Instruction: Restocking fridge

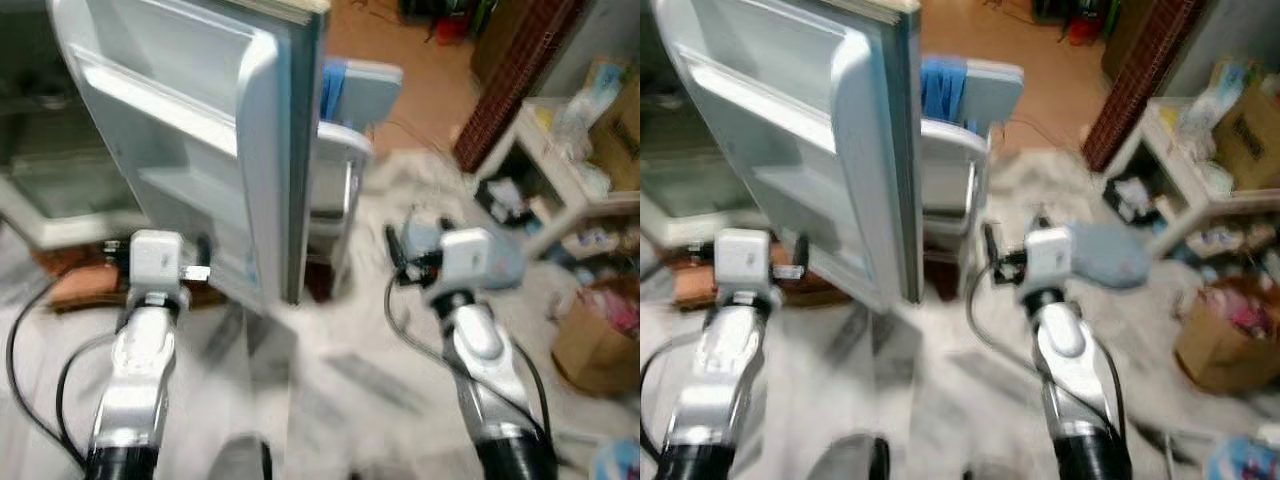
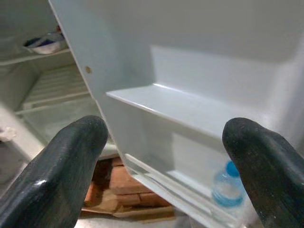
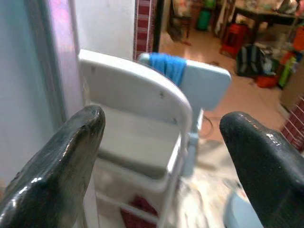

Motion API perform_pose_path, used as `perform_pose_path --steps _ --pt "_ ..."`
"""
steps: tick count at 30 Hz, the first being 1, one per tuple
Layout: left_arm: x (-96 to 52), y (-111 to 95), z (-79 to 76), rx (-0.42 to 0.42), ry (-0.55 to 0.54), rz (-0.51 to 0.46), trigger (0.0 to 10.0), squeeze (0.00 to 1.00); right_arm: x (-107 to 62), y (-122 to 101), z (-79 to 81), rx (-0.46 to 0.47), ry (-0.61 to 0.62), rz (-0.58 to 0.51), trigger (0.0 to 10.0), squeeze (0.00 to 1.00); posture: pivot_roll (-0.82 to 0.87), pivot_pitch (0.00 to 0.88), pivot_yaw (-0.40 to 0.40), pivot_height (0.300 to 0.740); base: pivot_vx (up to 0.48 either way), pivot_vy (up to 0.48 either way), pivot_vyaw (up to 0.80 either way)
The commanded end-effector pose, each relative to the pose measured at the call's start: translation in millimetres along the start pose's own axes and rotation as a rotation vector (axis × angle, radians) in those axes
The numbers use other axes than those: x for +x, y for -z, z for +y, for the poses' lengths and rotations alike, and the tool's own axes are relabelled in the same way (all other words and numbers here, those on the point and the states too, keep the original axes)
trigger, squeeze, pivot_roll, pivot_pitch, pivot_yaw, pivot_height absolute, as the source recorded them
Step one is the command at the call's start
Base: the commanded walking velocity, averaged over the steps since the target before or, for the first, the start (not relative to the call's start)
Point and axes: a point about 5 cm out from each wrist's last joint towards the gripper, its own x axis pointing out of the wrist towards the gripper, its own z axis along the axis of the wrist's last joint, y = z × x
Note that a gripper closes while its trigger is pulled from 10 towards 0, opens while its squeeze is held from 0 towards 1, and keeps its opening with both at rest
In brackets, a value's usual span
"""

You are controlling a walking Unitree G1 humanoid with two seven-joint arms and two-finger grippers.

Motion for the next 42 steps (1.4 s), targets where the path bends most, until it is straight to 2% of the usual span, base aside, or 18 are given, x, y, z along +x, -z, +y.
perform_pose_path --steps 1,13,18,23,27,33,36,40,41,42 --pt "-3.0 1.5 -5.9 -0.003 0.015 0.010 10.0 0.00 -4.5 1.6 -7.0 -0.010 0.018 0.005 10.0 0.00 0.04 0.115 -0.035 0.740 0.000 0.000 0.76" --pt "-16.4 12.0 1.9 0.026 0.008 0.053 10.0 0.00 12.8 -7.1 -14.6 -0.037 -0.003 -0.030 10.0 0.00 0.06 0.115 -0.038 0.740 0.000 0.000 0.74" --pt "-29.9 24.3 2.3 0.049 0.043 0.114 10.0 0.00 24.2 -11.4 -15.0 -0.037 -0.014 -0.045 10.0 0.00 0.08 0.117 -0.042 0.740 0.000 0.000 0.73" --pt "-32.0 24.6 2.5 0.047 0.047 0.118 10.0 0.00 30.9 -10.1 -15.5 -0.027 0.014 -0.031 10.0 0.00 0.09 0.117 -0.048 0.740 0.000 0.000 0.28" --pt "-30.8 23.7 1.1 0.051 0.063 0.122 10.0 0.00 38.4 -12.7 -16.6 -0.004 0.038 -0.034 10.0 0.00 0.09 0.125 -0.044 0.740 0.000 0.000 0.00" --pt "-29.2 23.1 -0.3 0.051 0.075 0.130 10.0 0.00 56.1 -28.6 -14.3 0.101 0.046 -0.059 10.0 0.00 0.09 0.129 -0.039 0.740 0.000 0.000 0.00" --pt "-29.0 22.9 -1.0 0.051 0.079 0.131 10.0 0.00 56.0 -32.9 -11.1 0.097 0.008 -0.074 10.0 0.00 0.09 0.129 -0.042 0.740 0.000 0.000 0.00" --pt "-29.0 23.2 -1.1 0.048 0.081 0.134 10.0 0.00 48.5 -26.3 -8.9 0.116 -0.043 -0.054 10.0 0.00 0.08 0.131 -0.042 0.740 0.000 0.000 0.00" --pt "-28.9 23.1 -1.2 0.048 0.083 0.134 10.0 0.00 46.5 -24.9 -7.2 0.141 -0.065 -0.048 10.0 0.00 0.08 0.132 -0.041 0.740 0.000 0.000 0.00" --pt "-28.8 22.9 -1.2 0.049 0.085 0.133 10.0 0.00 42.2 -23.2 0.5 0.215 -0.145 -0.030 10.0 0.00 0.08 0.133 -0.040 0.740 0.000 0.000 0.00"
